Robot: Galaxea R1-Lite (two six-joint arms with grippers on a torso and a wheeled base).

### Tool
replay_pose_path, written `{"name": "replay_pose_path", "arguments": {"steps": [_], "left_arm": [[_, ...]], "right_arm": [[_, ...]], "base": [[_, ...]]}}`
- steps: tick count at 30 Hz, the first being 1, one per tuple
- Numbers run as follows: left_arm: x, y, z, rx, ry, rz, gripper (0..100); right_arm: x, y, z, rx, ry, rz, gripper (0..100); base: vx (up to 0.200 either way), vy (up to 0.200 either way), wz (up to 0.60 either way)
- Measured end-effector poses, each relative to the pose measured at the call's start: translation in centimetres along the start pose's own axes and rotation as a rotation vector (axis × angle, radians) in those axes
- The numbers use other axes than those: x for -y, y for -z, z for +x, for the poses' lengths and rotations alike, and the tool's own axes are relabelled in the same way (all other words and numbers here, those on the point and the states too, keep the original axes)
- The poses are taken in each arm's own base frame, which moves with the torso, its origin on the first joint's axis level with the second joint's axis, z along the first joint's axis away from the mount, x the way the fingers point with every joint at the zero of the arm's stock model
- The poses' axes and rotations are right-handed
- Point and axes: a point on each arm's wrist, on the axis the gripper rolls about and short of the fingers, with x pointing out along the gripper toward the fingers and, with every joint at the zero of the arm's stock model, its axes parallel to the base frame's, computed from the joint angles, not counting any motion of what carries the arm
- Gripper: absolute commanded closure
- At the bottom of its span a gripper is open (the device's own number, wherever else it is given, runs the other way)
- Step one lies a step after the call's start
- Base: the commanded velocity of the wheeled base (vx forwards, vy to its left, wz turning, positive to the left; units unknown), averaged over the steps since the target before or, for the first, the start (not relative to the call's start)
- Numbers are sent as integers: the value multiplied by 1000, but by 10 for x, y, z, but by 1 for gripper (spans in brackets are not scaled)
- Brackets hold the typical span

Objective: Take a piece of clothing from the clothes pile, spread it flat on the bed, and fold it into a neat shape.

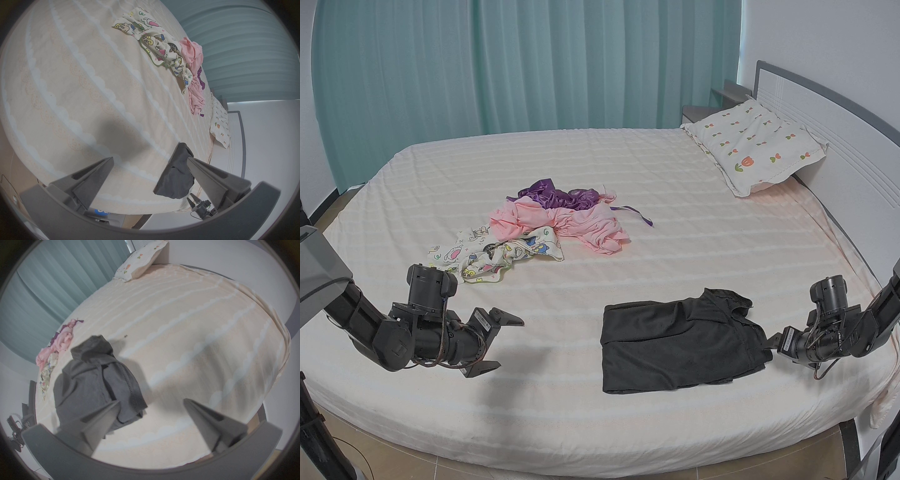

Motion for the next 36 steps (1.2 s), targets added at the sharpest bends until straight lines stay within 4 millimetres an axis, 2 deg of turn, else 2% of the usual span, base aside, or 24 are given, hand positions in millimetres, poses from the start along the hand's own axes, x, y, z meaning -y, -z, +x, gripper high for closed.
{"name": "replay_pose_path", "arguments": {"steps": [5, 11, 16, 28, 36], "left_arm": [[-1, 0, 1, -2, -4, 0, 0], [-1, 0, 2, -4, -7, 0, 0], [-2, 0, 3, -4, -10, -1, 0], [-4, 1, 5, -10, -21, -3, 0], [-6, 4, 7, -20, -31, -2, 0]], "right_arm": [[-9, -14, -13, 50, -84, 7, 0], [-29, -29, -15, 103, -142, -14, 0], [-51, -36, 0, 111, -182, -92, 0], [-96, -57, 23, 166, -357, -495, 0], [-111, -59, 44, 177, -383, -595, 0]], "base": [[0, 0, 0], [0, 0, 0], [0, 0, 0], [0, 0, 0], [0, 0, 0]]}}
